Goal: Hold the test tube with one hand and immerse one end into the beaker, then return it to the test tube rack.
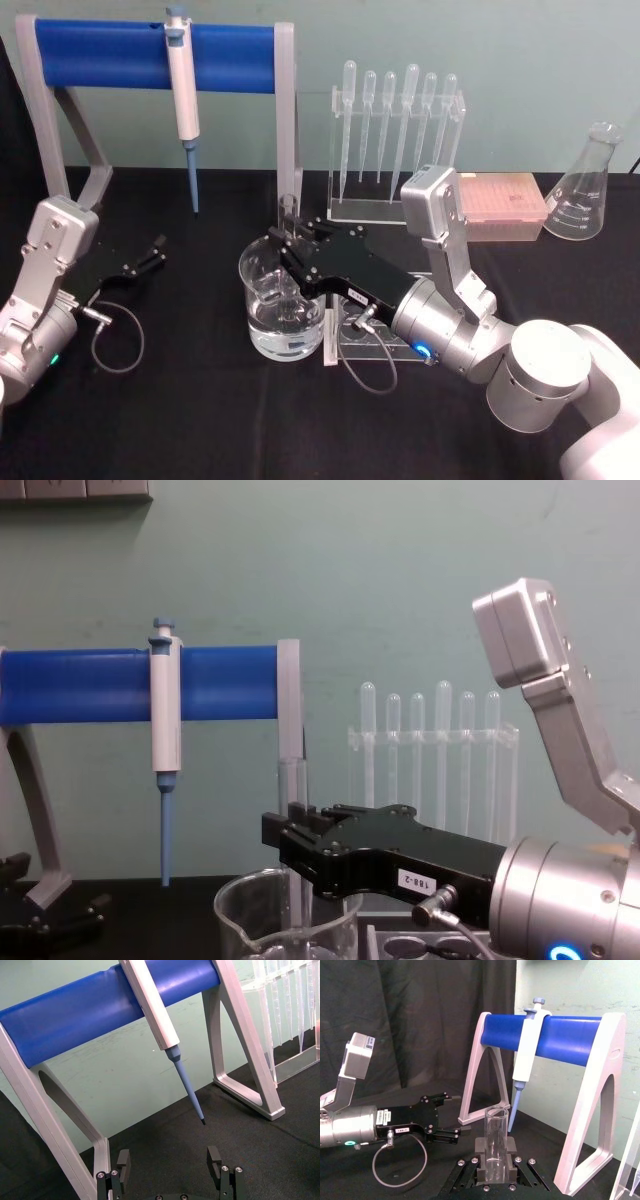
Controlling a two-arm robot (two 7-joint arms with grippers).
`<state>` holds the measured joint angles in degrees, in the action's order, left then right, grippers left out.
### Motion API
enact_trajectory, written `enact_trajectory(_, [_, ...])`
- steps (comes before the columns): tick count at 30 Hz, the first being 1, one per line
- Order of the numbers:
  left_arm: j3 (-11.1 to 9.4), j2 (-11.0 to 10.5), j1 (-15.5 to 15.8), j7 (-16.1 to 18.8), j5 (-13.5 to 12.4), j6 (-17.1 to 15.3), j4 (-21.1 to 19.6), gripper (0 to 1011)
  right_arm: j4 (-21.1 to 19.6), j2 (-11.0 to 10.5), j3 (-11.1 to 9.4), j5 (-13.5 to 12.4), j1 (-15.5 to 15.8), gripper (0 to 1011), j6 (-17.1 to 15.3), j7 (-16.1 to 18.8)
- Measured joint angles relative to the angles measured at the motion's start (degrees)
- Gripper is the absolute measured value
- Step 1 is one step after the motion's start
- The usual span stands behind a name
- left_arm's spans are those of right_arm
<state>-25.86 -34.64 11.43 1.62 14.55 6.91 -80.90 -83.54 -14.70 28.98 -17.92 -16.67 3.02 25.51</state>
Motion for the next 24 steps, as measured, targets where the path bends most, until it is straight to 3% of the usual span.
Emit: enact_trajectory(24, [0.0, 0.0, 0.0, 0.0, 0.0, 0.0, 0.0, 1000, 0.0, 0.0, 0.0, 0.0, 0.0, 224, 0.0, 0.0])
